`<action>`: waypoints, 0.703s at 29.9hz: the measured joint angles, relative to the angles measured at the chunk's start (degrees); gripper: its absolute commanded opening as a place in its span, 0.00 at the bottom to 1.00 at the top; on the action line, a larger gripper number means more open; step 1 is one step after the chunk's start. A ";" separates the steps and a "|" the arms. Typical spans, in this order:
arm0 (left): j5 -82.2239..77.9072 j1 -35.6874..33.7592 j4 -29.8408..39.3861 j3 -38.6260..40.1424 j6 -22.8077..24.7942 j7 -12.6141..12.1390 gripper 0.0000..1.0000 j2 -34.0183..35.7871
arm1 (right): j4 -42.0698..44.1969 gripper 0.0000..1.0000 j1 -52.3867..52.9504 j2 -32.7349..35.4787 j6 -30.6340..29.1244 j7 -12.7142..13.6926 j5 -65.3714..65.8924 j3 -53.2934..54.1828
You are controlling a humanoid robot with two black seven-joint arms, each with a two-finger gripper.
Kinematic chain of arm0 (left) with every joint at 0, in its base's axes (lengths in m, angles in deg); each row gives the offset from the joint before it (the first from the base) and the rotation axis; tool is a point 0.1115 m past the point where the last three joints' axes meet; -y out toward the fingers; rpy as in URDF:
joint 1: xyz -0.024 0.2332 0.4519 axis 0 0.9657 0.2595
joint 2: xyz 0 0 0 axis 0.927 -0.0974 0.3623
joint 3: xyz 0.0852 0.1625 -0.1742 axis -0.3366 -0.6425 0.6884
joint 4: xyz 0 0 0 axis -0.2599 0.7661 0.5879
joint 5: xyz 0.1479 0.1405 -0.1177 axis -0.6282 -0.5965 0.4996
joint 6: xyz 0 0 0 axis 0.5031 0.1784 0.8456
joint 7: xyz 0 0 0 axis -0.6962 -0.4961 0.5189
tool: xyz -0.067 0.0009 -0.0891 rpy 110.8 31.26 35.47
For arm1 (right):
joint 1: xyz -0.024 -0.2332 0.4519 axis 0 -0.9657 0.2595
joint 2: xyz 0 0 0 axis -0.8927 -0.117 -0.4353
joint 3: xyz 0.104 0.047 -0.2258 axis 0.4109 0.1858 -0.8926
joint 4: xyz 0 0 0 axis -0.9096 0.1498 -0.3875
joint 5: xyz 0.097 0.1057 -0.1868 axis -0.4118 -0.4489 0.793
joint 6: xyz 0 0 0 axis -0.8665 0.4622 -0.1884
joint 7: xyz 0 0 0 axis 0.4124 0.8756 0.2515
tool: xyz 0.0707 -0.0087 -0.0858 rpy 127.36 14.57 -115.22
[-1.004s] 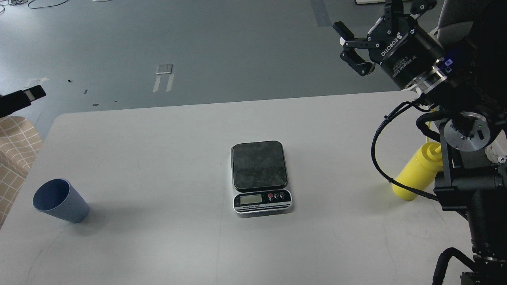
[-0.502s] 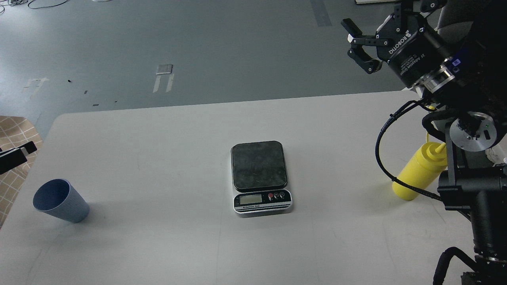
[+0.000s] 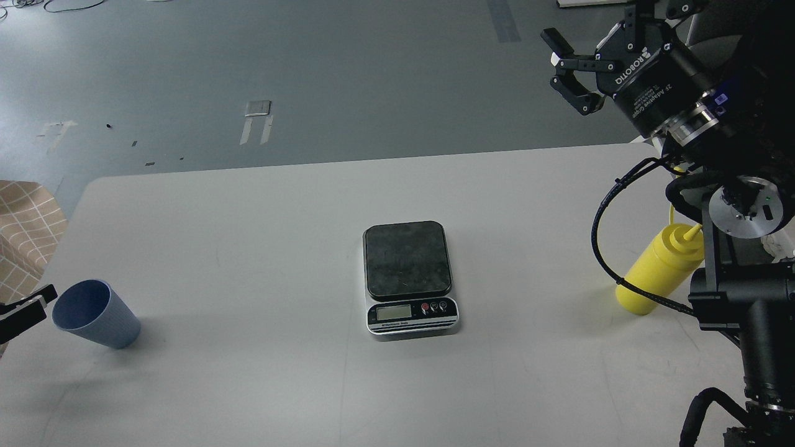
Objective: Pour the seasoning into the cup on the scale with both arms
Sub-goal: 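Reach the left gripper down to the blue cup and grasp it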
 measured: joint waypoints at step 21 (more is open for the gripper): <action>-0.41 -0.27 2.72 -0.56 -0.06 0.00 0.98 -2.35 | 0.07 1.00 -0.92 0.00 0.00 0.01 0.20 0.22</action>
